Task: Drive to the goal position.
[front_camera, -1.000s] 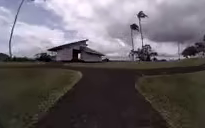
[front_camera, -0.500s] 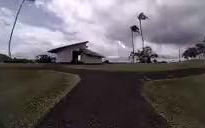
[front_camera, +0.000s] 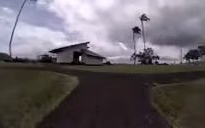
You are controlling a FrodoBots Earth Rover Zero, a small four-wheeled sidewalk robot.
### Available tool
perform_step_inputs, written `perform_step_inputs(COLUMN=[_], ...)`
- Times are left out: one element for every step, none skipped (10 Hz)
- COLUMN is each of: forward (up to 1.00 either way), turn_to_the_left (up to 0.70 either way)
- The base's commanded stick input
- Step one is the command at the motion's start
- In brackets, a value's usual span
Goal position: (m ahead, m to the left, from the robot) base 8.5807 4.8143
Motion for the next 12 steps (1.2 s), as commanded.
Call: perform_step_inputs(forward=[0.7, 0.7, 0.7, 0.7, 0.7, 0.7, 0.7, 0.7, 0.7, 0.7, 0.7, 0.7], turn_to_the_left=[0.0, 0.0, 0.0, 0.0, 0.0, 0.0, 0.0, 0.0, 0.0, 0.0, 0.0, 0.0])
